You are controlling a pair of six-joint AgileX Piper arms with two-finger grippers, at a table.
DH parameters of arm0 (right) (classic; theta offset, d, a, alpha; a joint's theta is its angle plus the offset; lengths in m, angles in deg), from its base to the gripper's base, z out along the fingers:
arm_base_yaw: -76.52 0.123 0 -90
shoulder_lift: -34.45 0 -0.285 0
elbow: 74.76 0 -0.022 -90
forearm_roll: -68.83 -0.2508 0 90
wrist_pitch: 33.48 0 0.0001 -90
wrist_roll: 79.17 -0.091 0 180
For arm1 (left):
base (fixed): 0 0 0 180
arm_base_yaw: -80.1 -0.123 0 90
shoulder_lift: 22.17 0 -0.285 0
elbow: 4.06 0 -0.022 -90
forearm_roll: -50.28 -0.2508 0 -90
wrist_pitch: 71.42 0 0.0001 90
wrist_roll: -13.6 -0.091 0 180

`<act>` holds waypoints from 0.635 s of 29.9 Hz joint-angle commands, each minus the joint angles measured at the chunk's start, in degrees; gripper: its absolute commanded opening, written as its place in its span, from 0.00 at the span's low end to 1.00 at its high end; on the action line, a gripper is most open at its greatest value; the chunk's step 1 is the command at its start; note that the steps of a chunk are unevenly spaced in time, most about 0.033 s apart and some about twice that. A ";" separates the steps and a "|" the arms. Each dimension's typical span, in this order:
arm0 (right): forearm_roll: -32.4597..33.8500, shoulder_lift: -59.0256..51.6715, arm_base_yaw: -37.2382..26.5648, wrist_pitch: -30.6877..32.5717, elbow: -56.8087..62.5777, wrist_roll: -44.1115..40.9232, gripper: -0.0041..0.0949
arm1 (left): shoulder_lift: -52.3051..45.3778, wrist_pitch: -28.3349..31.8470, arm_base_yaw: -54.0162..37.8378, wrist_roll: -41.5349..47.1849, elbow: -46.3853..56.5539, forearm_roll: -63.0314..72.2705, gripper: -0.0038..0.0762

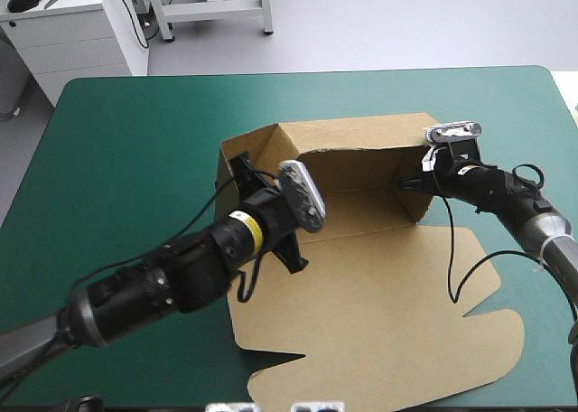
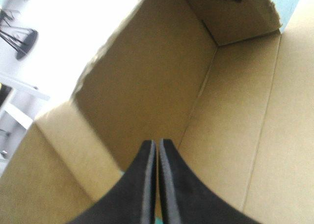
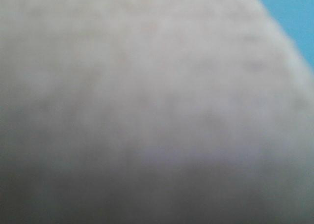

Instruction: Fold the box

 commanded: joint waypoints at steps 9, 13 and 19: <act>9.76 -1.53 -0.61 3.52 -2.01 -8.54 0.03 | -14.92 2.98 -36.64 -37.36 -1.68 51.67 0.06; 11.01 -1.53 -0.61 4.64 -2.04 -9.24 0.03 | -15.10 -3.00 -53.42 -54.47 -1.68 75.34 0.06; 12.30 -1.53 -0.61 5.47 -2.96 -10.54 0.03 | -14.50 -16.82 -78.25 -72.00 -1.68 101.86 0.06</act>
